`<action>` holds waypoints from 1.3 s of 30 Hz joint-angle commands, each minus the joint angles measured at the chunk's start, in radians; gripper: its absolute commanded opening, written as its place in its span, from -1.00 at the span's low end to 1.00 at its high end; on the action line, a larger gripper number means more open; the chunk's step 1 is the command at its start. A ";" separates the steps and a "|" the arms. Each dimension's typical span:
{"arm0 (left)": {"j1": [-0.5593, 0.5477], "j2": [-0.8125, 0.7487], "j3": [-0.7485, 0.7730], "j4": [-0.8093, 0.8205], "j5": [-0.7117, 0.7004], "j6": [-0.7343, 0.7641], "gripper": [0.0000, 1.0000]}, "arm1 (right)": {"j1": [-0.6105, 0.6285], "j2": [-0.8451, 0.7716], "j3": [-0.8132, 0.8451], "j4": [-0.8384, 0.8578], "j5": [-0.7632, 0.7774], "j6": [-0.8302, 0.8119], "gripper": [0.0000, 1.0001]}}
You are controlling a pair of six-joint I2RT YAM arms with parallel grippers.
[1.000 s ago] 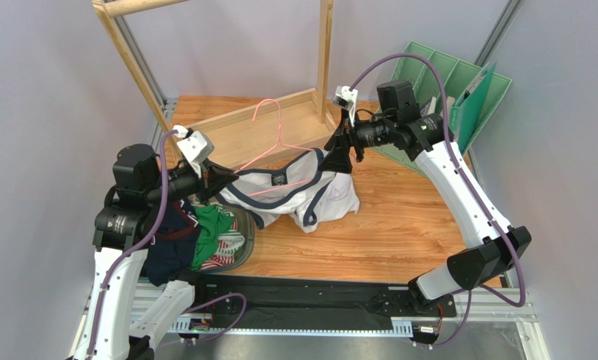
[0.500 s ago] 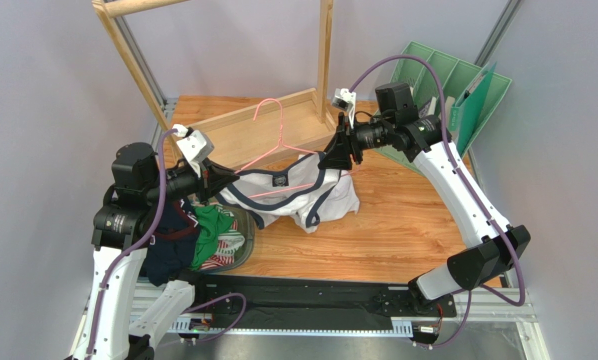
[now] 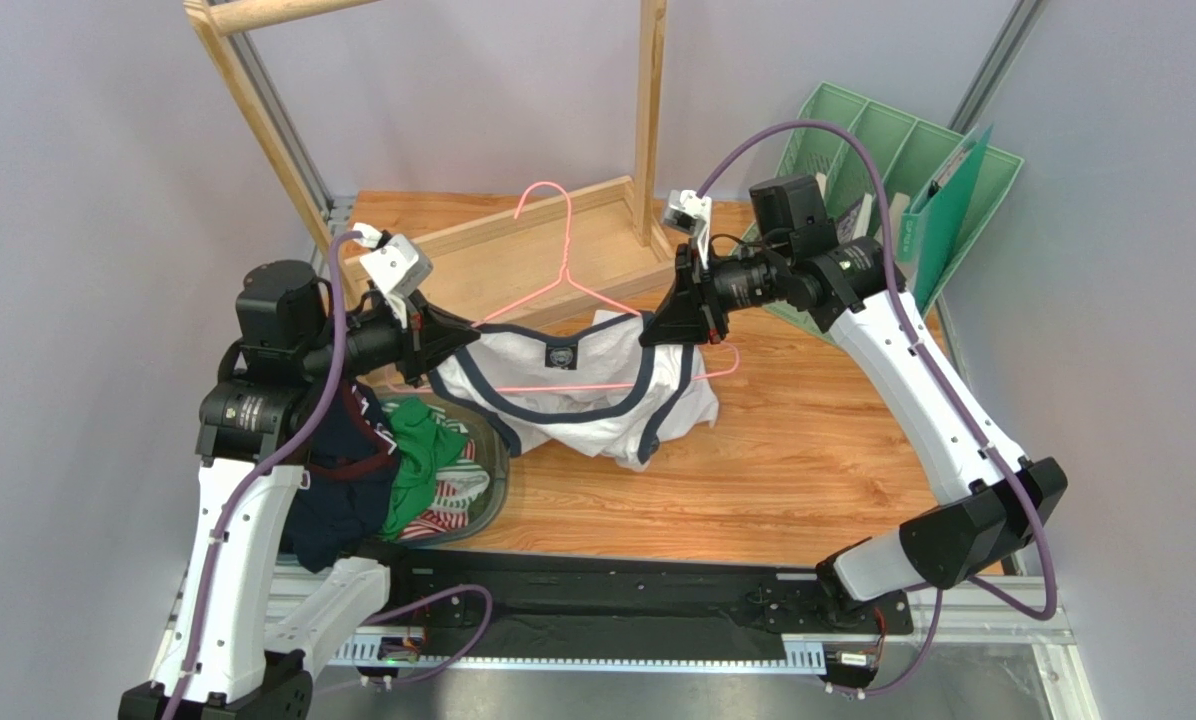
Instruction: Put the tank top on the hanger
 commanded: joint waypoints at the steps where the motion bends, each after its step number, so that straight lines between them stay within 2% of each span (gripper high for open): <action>1: 0.003 0.002 0.030 0.098 -0.007 -0.052 -1.00 | 0.024 -0.062 -0.011 0.047 0.105 0.033 -1.00; 2: 0.005 0.003 0.025 0.104 -0.014 -0.063 -1.00 | 0.033 -0.072 -0.015 0.055 0.139 0.037 -1.00; 3: 0.005 0.005 0.024 0.116 -0.019 -0.073 -0.74 | 0.040 -0.092 -0.018 0.061 0.205 0.038 -1.00; 5: 0.005 0.009 0.012 0.147 -0.018 -0.107 -0.41 | 0.057 -0.111 -0.030 0.090 0.253 0.038 -1.00; 6: 0.005 0.013 0.007 0.162 -0.016 -0.119 -0.18 | 0.060 -0.119 -0.036 0.102 0.283 0.040 -1.00; 9: 0.006 0.025 -0.010 0.222 0.013 -0.170 0.13 | 0.067 -0.149 -0.061 0.159 0.323 0.063 -1.00; 12: 0.006 0.046 -0.008 0.253 0.035 -0.196 0.27 | 0.070 -0.175 -0.090 0.222 0.340 0.087 -1.00; 13: 0.006 0.049 -0.005 0.256 0.036 -0.196 0.46 | 0.071 -0.186 -0.105 0.267 0.342 0.098 -1.00; 14: 0.006 0.054 -0.001 0.262 0.041 -0.199 0.57 | 0.071 -0.203 -0.120 0.294 0.343 0.121 -1.00; 21: 0.006 0.059 0.012 0.283 -0.025 -0.222 0.69 | 0.082 -0.272 -0.271 0.534 0.421 0.236 -1.00; 28: 0.025 0.060 0.012 0.267 -0.091 -0.239 0.72 | 0.091 -0.284 -0.274 0.552 0.585 0.250 -1.00; 35: 0.035 0.028 -0.053 0.256 -0.130 -0.251 0.72 | 0.091 -0.245 -0.131 0.467 0.751 0.235 -1.00; 39: 0.042 0.010 -0.080 0.242 -0.131 -0.251 0.73 | 0.091 -0.180 0.034 0.414 0.819 0.218 -1.00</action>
